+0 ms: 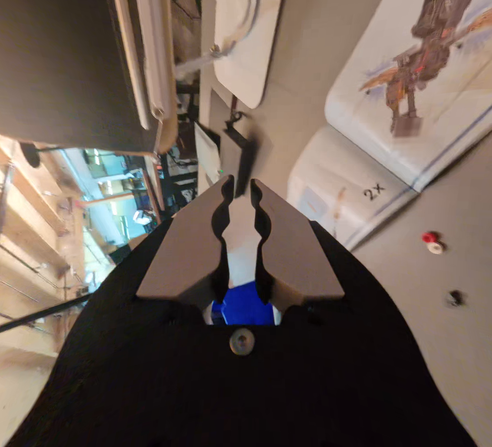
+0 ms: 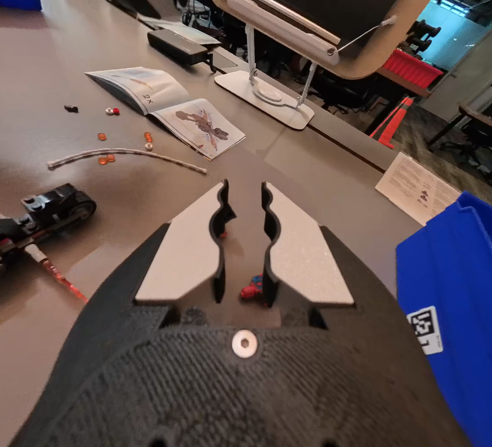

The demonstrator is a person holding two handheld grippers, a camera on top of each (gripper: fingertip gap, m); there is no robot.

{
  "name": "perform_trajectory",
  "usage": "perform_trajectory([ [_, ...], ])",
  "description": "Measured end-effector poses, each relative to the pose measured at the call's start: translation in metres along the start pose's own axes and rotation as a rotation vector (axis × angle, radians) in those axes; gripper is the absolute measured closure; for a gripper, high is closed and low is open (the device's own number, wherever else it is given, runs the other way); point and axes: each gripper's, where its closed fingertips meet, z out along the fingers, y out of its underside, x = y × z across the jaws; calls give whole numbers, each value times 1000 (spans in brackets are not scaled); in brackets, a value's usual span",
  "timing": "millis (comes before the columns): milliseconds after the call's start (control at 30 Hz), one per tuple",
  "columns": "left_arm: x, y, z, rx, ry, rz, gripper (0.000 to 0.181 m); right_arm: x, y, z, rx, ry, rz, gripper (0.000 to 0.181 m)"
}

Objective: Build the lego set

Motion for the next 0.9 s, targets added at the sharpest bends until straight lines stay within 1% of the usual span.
perform_trajectory([
  [100, -18, -27, -10, 94, -38, -15, 172, 8, -1, 1, 11, 25, 16, 159],
  [167, -26, -36, -17, 145, -75, 3, 175, 13, -1, 1, 16, 38, 29, 159],
  [233, -30, -32, -21, 133, -98, 32, 175, 16, 0, 3, 14, 47, 44, 159],
  [300, -30, -29, -24, 128, -85, 22, 175, 18, 2, 4, 11, 46, 61, 158],
  [333, -28, -29, -26, 140, -67, 23, 175, 19, 3, 5, 8, 47, 68, 158],
  [433, -30, -28, -33, 169, -74, 17, 175, 21, 4, 6, 3, 49, 83, 157],
  [567, -28, -33, -46, 223, -45, -6, 172, 20, 1, 3, 23, 41, 100, 156],
  [667, -16, -43, -64, 318, 50, -68, 168, 19, -4, 0, 52, 33, 109, 156],
  [767, -7, -44, -87, 423, 162, -181, 168, 18, -8, -3, 83, 25, 117, 155],
  [833, -3, -33, -98, 482, 258, -306, 167, 16, -12, -5, 102, 12, 125, 154],
  [900, 3, -15, -106, 568, 383, -498, 165, 14, -14, -6, 118, -9, 136, 150],
])
